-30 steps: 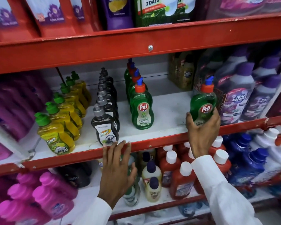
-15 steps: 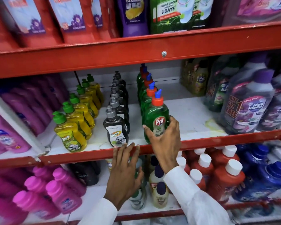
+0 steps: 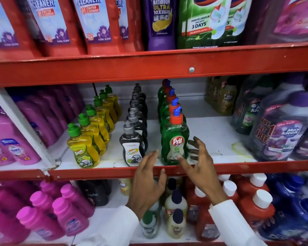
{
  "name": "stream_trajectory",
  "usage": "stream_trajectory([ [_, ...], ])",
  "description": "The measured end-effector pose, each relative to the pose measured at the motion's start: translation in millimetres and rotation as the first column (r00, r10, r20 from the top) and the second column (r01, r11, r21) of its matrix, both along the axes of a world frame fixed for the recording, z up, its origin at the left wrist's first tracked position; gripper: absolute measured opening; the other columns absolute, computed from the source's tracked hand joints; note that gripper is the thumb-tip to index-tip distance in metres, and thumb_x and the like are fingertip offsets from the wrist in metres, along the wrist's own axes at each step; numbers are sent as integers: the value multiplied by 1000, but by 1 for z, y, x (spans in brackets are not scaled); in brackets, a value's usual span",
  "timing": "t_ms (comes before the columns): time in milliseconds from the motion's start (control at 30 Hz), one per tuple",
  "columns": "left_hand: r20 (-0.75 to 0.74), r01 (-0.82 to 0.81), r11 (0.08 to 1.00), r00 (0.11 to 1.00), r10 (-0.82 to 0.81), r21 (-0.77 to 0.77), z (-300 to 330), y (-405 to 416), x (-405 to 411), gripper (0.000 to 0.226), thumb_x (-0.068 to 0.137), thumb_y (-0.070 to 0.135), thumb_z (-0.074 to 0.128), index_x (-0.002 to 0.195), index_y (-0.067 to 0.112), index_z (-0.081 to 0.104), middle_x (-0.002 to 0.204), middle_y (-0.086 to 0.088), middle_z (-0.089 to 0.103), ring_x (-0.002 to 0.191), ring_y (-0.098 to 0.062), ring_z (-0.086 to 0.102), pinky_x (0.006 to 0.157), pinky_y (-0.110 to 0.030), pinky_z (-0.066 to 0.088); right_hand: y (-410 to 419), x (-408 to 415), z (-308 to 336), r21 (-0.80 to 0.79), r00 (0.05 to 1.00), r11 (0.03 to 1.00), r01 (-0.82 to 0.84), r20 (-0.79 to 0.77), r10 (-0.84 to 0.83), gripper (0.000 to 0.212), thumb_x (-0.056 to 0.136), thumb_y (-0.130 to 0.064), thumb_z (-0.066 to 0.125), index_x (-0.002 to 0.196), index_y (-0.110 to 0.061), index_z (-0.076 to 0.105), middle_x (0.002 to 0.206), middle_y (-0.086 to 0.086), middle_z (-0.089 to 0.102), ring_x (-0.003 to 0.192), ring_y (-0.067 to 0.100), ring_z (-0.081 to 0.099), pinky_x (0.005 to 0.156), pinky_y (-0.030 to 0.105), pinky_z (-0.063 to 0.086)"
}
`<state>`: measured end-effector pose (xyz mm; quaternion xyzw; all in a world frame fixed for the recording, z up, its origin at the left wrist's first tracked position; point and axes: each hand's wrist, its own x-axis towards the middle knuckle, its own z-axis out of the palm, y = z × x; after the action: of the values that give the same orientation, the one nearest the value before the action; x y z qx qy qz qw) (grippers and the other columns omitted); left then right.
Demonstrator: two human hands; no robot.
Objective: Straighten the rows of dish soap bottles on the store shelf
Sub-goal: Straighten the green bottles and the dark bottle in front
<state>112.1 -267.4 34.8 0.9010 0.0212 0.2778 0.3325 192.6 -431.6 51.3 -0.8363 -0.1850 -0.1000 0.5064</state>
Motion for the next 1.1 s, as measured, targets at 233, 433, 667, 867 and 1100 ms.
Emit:
stream_trajectory([
  [233,2,47,967,999,-48,-250,13,-2,35,48,87,19,73,132,20,58,117,8,71,103,-1,68,94,-31,57,-15,18,2,-115,990,986,-122,52,128,46,93,-29,65,136,-21,52,129,-2,69,117,13,65,101,32,52],
  [433,5,59,955,998,-60,-291,8,0,41,44,87,18,73,129,20,61,116,4,74,104,-3,69,95,-36,58,-17,23,-5,-148,991,983,-105,67,116,42,94,-36,63,133,-24,53,127,-5,69,114,11,65,98,36,54],
  [667,4,74,951,997,-77,-299,10,-1,39,47,87,18,74,132,18,59,119,4,72,104,2,67,96,-32,57,-18,17,-5,-131,994,987,-90,46,97,41,95,-34,62,133,-25,50,125,-4,69,113,12,65,97,33,53],
  [867,135,28,973,991,3,-228,14,4,13,44,88,22,68,132,22,61,130,7,66,119,-4,61,103,-28,50,-7,-10,-2,202,966,968,151,176,-188,49,83,-19,78,127,-17,55,115,1,62,101,17,62,91,30,52],
  [1100,363,-163,921,884,295,-353,18,73,-14,27,81,18,65,107,19,63,109,-4,62,100,-21,65,87,-41,56,74,-56,1,72,940,997,-31,341,5,27,88,-8,68,114,-15,66,111,-3,68,101,-3,59,94,12,45],
])
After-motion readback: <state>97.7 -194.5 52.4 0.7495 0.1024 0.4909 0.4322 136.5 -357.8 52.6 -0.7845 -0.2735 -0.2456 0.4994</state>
